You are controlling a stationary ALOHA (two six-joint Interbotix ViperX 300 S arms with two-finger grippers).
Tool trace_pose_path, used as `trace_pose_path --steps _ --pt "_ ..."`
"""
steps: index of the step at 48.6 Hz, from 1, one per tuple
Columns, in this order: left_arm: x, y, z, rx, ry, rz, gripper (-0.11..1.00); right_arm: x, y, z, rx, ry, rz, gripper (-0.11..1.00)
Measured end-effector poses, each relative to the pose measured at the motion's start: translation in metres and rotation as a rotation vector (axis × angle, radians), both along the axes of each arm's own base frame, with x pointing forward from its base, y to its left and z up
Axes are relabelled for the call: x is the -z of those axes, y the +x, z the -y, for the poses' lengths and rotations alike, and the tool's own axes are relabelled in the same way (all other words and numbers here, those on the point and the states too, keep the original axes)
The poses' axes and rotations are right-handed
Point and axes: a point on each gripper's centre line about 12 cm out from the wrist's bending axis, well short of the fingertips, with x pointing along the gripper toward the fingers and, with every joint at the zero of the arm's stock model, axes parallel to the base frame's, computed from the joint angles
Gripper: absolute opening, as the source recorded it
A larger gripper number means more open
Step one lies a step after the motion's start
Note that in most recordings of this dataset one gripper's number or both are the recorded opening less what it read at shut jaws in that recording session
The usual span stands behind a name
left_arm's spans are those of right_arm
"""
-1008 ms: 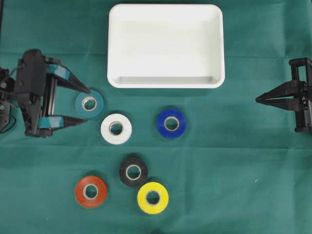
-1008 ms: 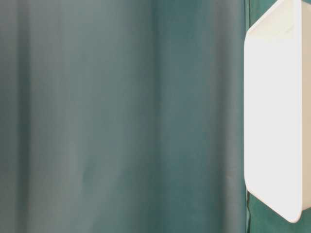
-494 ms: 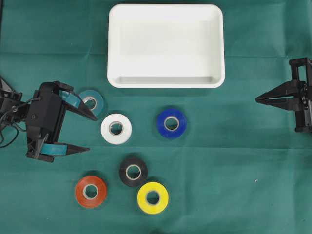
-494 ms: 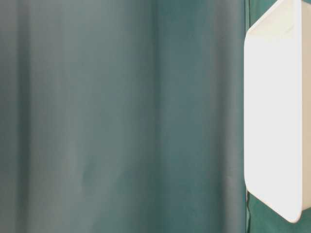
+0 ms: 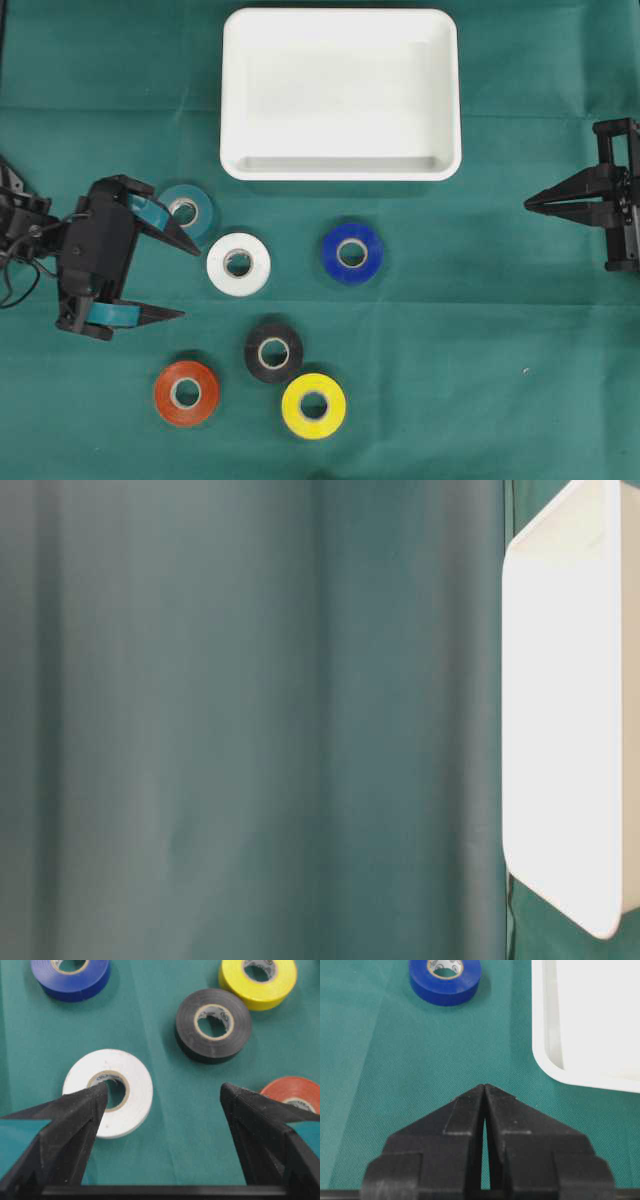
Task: Put the tape into the white case with the left arm.
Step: 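Move the left gripper over the black tape roll and lower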
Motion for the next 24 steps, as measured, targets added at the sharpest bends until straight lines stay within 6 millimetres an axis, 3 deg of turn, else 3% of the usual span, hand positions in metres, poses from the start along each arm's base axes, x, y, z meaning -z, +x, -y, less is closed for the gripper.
trace_pose_path --steps 24 --pt "0.027 0.055 0.019 0.013 0.026 -0.103 0.95 0.000 0.000 0.000 0.000 0.000 0.002 -0.09"
